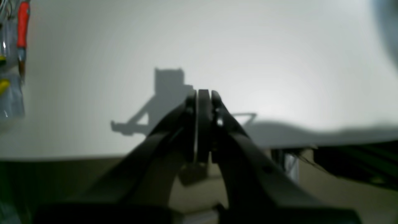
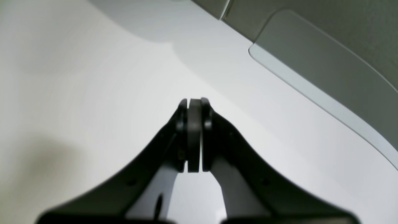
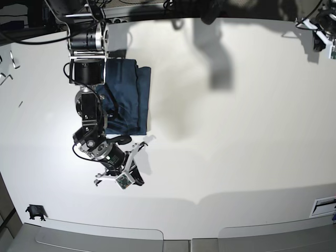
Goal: Fold the T-shirt properly
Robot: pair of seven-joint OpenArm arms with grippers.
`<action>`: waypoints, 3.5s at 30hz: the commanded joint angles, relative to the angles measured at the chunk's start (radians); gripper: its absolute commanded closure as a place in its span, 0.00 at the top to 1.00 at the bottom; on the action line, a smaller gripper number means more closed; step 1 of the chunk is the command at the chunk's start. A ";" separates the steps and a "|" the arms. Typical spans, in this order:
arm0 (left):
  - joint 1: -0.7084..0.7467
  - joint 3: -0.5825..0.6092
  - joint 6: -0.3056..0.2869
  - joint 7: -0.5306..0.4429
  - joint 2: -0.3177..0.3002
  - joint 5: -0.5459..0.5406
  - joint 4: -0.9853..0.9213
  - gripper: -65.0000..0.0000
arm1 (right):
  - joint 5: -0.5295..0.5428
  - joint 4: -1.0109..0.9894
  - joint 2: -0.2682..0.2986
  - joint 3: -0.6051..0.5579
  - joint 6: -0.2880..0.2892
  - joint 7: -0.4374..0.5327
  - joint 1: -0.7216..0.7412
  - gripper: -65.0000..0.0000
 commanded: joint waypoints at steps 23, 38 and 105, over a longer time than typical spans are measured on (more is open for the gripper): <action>-0.158 0.452 -0.001 -0.305 0.043 -0.145 -1.291 0.00 | 0.015 0.018 0.005 0.003 -0.009 0.026 0.036 0.00; -0.520 0.970 0.096 -0.555 0.296 0.359 -1.544 0.11 | 0.015 0.018 0.005 0.003 -0.009 0.026 0.036 0.00; -0.499 1.151 0.294 -0.882 0.361 0.410 -1.585 0.12 | 0.041 0.018 -0.011 0.003 -0.009 -0.014 0.036 0.00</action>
